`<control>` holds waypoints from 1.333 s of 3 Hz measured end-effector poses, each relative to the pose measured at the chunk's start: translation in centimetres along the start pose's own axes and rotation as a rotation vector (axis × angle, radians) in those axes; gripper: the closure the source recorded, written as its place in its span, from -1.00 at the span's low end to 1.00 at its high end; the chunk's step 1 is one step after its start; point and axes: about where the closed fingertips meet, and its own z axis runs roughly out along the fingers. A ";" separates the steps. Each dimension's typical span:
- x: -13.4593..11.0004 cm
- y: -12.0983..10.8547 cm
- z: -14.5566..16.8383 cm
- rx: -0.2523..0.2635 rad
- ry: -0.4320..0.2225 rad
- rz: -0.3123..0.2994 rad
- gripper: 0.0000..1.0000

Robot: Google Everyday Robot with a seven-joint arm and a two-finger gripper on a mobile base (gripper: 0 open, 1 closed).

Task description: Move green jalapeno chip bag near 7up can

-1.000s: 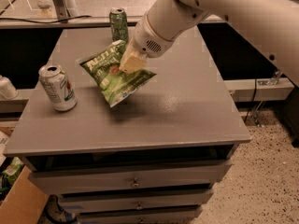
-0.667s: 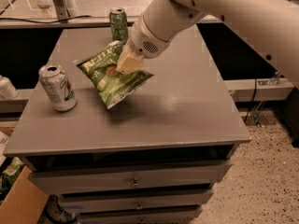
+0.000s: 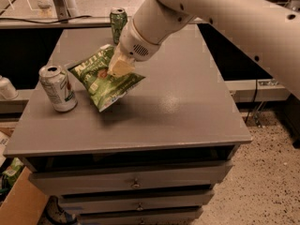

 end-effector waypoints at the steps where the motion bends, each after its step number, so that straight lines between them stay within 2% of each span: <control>1: -1.2 0.0 2.0 -0.003 0.003 -0.004 1.00; 2: -1.3 -0.4 3.4 0.003 0.012 0.004 1.00; 3: -1.3 -0.4 4.7 -0.008 0.017 0.031 0.68; 4: -1.4 0.0 5.7 -0.029 0.019 0.048 0.21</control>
Offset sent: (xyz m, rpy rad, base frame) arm 0.0187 0.0387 -0.0298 -0.0183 0.0025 -0.0293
